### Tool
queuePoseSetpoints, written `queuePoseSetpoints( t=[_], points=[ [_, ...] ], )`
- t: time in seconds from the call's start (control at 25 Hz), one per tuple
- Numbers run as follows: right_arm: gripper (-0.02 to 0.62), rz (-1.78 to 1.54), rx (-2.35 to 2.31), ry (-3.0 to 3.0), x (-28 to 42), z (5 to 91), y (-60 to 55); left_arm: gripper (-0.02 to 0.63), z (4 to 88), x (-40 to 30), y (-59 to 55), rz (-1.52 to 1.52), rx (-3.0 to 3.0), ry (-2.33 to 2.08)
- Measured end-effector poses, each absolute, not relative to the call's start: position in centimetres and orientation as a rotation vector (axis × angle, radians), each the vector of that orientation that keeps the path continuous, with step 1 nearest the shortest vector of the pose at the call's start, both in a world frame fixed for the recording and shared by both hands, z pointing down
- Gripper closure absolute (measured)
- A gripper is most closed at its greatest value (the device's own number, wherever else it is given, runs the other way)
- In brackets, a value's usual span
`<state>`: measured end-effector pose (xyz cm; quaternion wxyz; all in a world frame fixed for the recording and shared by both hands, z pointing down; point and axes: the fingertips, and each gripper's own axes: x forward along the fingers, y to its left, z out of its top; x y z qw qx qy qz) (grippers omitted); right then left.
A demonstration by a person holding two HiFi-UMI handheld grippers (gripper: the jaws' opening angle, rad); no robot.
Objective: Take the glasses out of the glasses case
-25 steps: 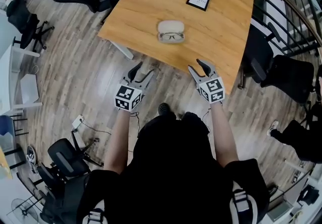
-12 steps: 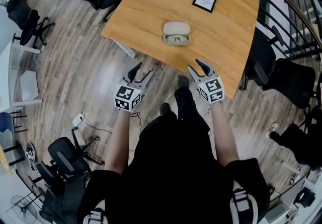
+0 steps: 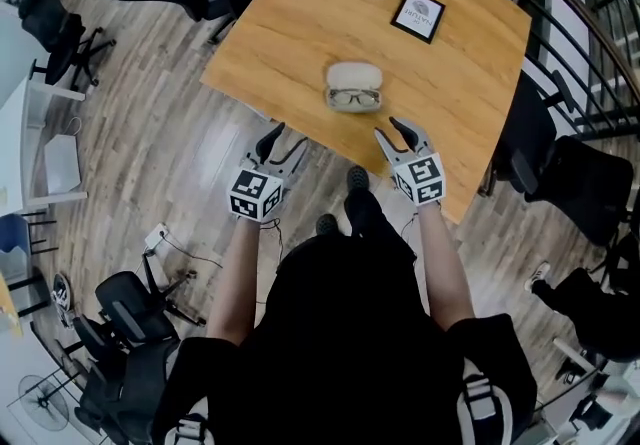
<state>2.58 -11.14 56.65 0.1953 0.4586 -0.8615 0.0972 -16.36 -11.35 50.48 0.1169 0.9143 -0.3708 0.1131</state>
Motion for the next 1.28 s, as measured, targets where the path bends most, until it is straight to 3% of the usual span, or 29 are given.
queuePoseSetpoints(
  t=[1.28],
  points=[
    [0.447,0.401,0.741,-2.432,2.0,66.1,-22.6,0.357,54.8,-13.7,-21.4,0.423,2.416,-1.274]
  ],
)
